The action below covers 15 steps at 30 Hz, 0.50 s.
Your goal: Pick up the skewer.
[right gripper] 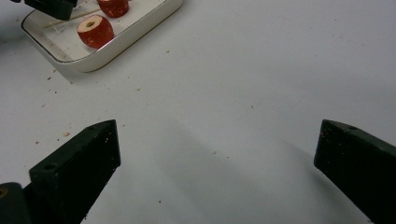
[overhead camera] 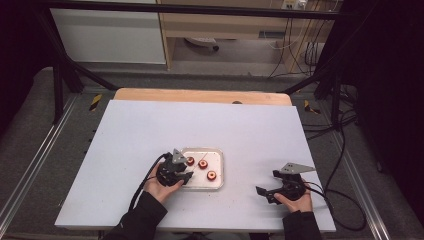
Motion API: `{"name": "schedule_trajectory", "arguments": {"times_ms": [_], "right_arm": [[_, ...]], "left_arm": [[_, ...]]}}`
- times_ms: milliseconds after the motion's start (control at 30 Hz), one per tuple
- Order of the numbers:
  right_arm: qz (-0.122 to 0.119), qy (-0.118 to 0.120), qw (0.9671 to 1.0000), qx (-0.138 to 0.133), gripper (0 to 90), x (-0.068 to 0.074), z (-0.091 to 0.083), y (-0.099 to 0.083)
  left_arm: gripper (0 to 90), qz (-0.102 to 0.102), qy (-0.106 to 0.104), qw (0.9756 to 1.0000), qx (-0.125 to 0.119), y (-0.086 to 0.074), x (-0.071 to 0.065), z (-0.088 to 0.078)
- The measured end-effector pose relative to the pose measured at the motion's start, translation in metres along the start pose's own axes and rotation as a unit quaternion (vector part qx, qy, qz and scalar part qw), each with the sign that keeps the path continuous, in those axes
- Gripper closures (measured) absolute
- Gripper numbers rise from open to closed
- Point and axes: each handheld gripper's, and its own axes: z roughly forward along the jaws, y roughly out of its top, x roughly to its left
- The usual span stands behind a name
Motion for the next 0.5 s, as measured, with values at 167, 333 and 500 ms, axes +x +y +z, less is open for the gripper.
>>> {"name": "schedule_trajectory", "arguments": {"times_ms": [167,333,500], "right_arm": [[-0.001,0.000,1.0000,-0.002,0.9,-0.0002,-0.0003,0.0000],[0.000,0.000,1.0000,-0.001,0.9,-0.0001,-0.0003,0.0001],[-0.001,0.000,1.0000,0.000,0.9,-0.0003,-0.0003,0.0000]], "left_arm": [[74.0,0.004,0.004,1.0000,0.000,0.0001,-0.0026,0.0029],[78.8,0.004,0.011,0.9999,-0.002,-0.0002,-0.0048,0.0034],[84.0,0.001,0.019,0.9998,-0.008,-0.0014,-0.0072,0.0040]]}}
